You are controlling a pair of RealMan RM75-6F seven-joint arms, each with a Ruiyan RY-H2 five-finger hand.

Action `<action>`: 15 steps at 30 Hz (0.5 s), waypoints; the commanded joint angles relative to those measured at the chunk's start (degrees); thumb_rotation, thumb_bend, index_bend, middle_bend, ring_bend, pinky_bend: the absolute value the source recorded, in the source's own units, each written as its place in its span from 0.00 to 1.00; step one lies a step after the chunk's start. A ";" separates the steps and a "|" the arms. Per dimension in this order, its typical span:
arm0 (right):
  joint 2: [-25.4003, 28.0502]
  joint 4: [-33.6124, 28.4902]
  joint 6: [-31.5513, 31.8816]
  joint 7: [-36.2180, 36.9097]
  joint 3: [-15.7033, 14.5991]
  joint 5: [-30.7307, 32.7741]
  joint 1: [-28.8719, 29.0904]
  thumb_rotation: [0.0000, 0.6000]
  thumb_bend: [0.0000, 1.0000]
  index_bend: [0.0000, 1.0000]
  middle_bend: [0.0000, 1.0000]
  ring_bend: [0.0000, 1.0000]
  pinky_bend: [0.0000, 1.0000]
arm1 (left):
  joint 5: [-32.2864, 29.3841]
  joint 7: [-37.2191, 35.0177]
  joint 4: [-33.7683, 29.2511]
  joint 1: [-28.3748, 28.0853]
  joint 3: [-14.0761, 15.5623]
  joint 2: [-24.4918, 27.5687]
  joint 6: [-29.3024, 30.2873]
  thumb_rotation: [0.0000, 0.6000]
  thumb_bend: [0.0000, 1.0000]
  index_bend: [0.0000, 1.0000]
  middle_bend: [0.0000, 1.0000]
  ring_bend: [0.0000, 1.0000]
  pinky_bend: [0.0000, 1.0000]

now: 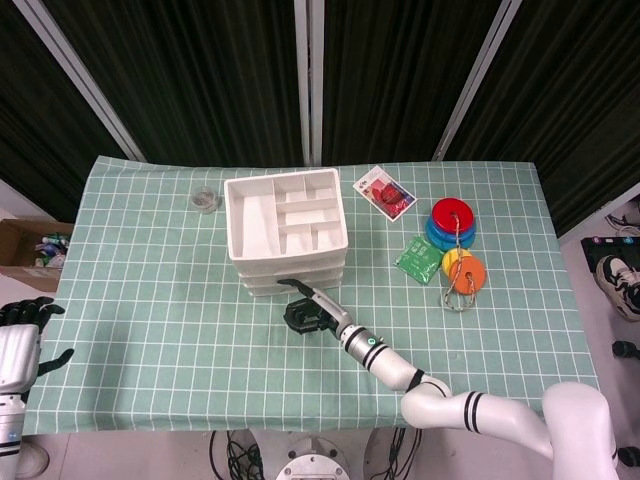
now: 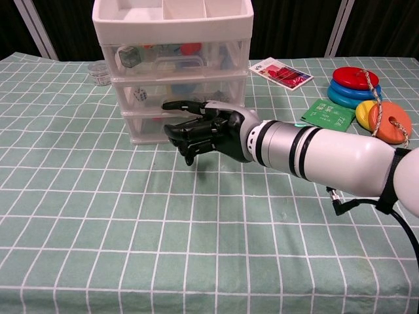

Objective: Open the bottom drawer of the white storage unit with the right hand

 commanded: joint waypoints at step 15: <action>-0.75 0.62 1.47 -0.57 -0.80 -1.12 -0.43 1.00 0.47 0.23 0.66 0.66 0.65 | -0.01 -0.86 0.52 0.46 0.32 -0.05 0.11 1.00 0.03 0.37 0.26 0.21 0.21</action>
